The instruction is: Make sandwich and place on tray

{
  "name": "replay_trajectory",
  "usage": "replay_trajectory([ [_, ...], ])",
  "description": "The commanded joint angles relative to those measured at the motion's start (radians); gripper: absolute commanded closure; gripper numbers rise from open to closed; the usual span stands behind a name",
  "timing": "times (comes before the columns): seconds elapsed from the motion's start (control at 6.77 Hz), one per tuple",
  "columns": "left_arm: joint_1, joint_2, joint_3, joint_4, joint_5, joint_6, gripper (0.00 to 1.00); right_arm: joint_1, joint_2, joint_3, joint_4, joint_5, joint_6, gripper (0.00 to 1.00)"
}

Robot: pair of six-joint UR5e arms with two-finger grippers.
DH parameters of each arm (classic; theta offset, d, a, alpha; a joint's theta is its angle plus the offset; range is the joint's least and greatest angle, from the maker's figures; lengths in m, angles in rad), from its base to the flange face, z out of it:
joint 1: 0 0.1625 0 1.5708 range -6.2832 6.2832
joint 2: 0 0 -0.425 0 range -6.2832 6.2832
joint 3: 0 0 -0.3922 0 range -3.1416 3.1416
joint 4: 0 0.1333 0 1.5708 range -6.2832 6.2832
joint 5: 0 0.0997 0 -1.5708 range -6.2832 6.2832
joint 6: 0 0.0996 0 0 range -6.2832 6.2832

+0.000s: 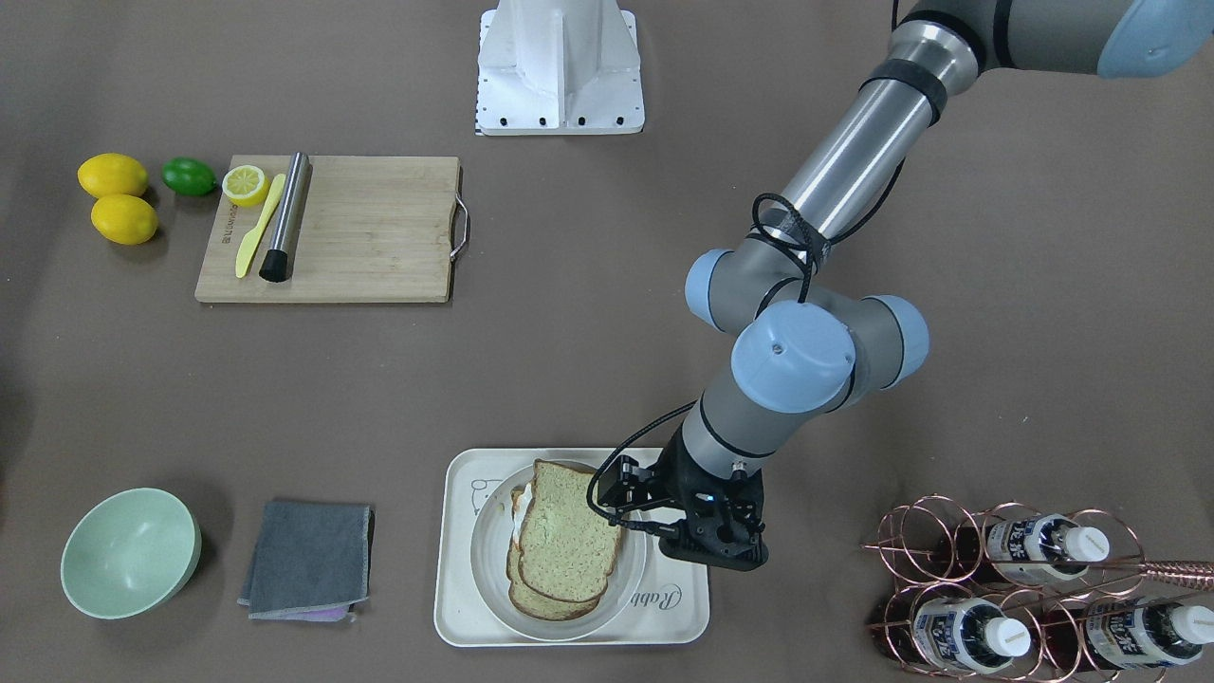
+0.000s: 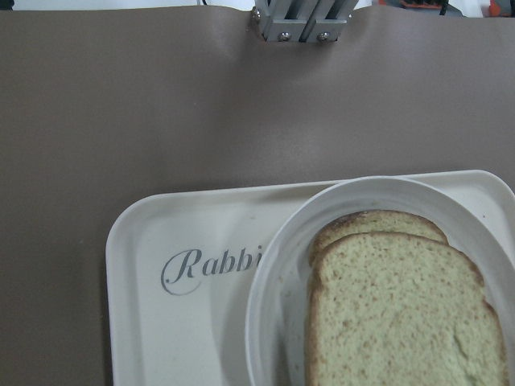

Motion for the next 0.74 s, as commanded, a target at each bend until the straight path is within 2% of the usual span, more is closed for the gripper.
replay_trajectory([
  [0.0,0.004,0.279,-0.479,0.199,-0.012,0.0,0.02,0.0,-0.001,-0.001,-0.001,0.001,-0.001,0.0],
  [0.15,0.0,0.414,-0.676,0.282,-0.05,0.003,0.02,-0.001,-0.007,0.001,0.0,0.001,-0.002,0.0],
  [0.3,-0.002,0.575,-0.825,0.309,-0.061,0.014,0.02,0.0,-0.011,0.001,-0.001,0.001,-0.006,0.0],
  [0.44,-0.005,0.714,-0.937,0.308,-0.062,0.02,0.02,-0.001,-0.013,0.001,-0.001,0.003,-0.01,0.0],
  [0.59,-0.04,0.83,-1.005,0.308,-0.062,0.113,0.02,0.0,-0.014,-0.001,0.0,0.001,-0.012,0.0],
])
